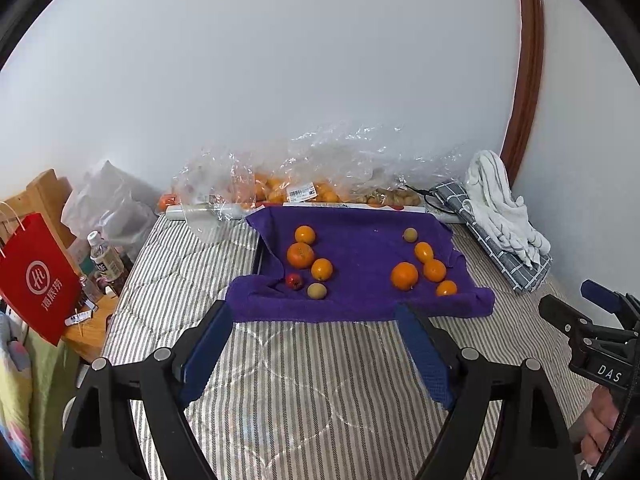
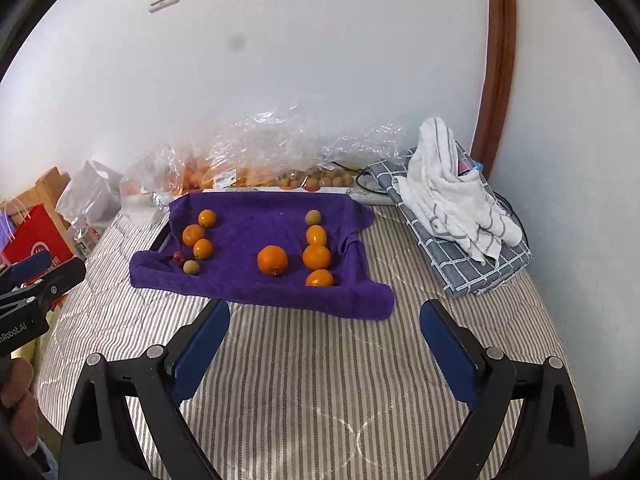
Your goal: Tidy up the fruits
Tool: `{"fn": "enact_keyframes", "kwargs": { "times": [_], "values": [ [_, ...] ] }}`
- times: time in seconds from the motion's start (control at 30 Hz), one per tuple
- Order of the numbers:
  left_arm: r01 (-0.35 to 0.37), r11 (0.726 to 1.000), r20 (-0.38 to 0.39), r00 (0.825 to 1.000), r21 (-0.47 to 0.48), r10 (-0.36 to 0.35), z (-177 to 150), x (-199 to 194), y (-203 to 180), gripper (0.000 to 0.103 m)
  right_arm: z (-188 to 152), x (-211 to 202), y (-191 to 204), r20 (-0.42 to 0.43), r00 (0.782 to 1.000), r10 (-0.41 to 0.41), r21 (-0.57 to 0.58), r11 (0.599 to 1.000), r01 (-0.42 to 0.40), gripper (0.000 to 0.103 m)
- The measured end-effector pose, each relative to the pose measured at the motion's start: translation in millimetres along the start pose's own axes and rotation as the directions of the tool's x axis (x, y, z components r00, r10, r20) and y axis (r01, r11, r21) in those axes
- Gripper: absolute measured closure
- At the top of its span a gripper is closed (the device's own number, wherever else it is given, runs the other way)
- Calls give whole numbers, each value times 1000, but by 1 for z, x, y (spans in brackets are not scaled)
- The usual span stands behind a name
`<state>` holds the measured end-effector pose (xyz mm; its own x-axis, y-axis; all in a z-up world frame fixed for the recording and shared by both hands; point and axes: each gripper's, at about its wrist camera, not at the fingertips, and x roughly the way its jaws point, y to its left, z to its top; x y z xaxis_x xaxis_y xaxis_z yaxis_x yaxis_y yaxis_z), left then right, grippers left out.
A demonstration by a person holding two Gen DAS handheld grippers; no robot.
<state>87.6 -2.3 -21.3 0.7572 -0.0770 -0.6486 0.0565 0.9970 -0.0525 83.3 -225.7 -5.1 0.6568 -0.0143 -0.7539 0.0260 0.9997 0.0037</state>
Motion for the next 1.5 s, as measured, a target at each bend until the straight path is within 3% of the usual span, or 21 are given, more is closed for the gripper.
{"fn": "enact_keyframes", "kwargs": {
  "times": [1.5],
  "values": [
    [8, 1000, -4, 1000, 11, -8, 0, 3, -2, 19, 3, -1, 10, 13, 1000, -10, -29, 1000, 11, 8]
  ]
}}
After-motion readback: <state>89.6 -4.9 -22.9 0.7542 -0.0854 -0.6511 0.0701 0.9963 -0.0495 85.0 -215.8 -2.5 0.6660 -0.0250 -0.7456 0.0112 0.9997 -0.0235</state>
